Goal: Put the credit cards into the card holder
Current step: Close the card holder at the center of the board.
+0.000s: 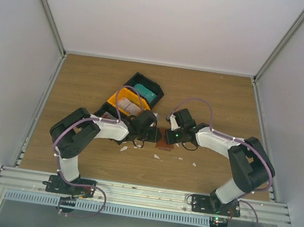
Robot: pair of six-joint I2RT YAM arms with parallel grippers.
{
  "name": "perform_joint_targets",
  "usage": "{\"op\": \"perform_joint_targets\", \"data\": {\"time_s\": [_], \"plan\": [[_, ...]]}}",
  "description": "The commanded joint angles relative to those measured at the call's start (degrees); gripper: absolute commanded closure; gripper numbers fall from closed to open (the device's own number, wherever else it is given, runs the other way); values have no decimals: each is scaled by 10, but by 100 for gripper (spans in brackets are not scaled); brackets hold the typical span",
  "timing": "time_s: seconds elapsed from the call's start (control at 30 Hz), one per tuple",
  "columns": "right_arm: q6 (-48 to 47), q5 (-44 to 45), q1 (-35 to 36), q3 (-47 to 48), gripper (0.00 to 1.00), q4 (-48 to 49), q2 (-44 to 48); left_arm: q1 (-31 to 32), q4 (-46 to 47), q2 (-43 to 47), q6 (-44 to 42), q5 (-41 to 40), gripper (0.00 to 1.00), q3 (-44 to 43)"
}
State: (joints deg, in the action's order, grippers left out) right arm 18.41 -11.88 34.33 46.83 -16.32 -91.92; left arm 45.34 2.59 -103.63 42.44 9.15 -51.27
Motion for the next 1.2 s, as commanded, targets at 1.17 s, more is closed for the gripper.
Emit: {"op": "perform_joint_targets", "data": {"time_s": [1.17], "plan": [[77,39,-33,-20,89,-39,66,6,-56,-39,-12,-2,67,6]]}}
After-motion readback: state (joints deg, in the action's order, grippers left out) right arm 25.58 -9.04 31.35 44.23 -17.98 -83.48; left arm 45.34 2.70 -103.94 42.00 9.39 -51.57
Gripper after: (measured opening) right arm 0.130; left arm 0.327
